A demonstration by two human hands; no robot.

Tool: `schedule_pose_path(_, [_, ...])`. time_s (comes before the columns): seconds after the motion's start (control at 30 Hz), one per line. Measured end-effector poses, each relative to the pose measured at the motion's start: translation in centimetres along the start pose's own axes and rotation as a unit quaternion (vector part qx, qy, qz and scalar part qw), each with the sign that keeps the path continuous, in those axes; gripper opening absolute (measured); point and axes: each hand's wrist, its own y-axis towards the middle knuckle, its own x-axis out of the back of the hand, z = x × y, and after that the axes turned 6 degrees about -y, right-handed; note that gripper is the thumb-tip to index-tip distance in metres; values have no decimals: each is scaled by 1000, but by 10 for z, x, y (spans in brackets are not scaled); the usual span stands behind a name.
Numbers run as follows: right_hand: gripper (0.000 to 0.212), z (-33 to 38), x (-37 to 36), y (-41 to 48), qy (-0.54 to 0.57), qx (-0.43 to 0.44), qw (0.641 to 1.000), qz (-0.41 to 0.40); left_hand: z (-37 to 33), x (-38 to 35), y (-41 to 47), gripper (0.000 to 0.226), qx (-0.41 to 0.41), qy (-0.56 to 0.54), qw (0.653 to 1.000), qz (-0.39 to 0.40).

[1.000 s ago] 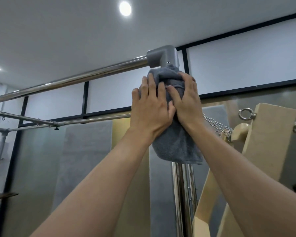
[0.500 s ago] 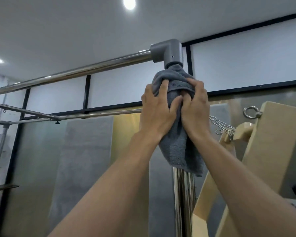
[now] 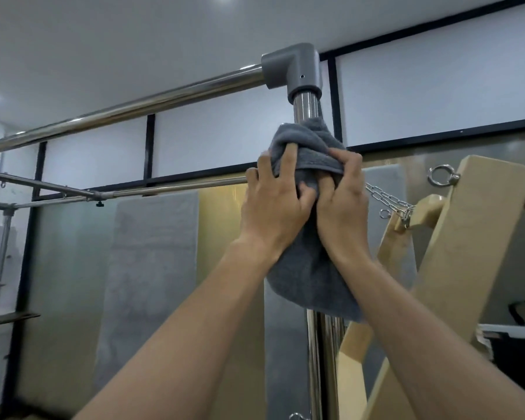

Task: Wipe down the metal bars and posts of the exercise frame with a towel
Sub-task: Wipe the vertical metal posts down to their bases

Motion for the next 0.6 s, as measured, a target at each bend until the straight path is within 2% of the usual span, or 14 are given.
schedule_pose_path(0.1, [30, 7, 6, 8, -155, 147, 976, 50, 9, -5, 0, 52, 113, -183, 975, 50])
schedule_pose_path(0.17, [29, 12, 0, 33, -184, 198, 959, 84, 8, -3, 10, 46, 186, -239, 952, 52])
schedule_pose_path(0.23, [29, 12, -6, 50, -106, 153, 980, 69, 0, 2, 15, 49, 167, -193, 967, 17])
schedule_pose_path(0.3, [28, 8, -6, 42, -2, 44, 999, 8, -11, 6, 7, 56, 106, -104, 989, -14])
schedule_pose_path(0.37, [24, 1, -2, 12, -7, -24, 1000, -9, -13, 6, -8, 60, 60, -64, 996, -24])
schedule_pose_path(0.4, [24, -1, 1, -6, -36, -27, 999, 2, -11, 5, -15, 60, 64, -73, 995, -18])
schedule_pose_path(0.47, [26, 2, 7, -28, -116, 35, 992, 35, -2, -1, -26, 57, 110, -163, 980, 4])
schedule_pose_path(0.53, [27, 7, 10, -21, -180, 124, 974, 65, 3, -3, -28, 49, 185, -300, 936, 30])
schedule_pose_path(0.6, [27, 8, 7, -2, -193, 188, 958, 96, 3, -7, -24, 46, 237, -345, 907, 43])
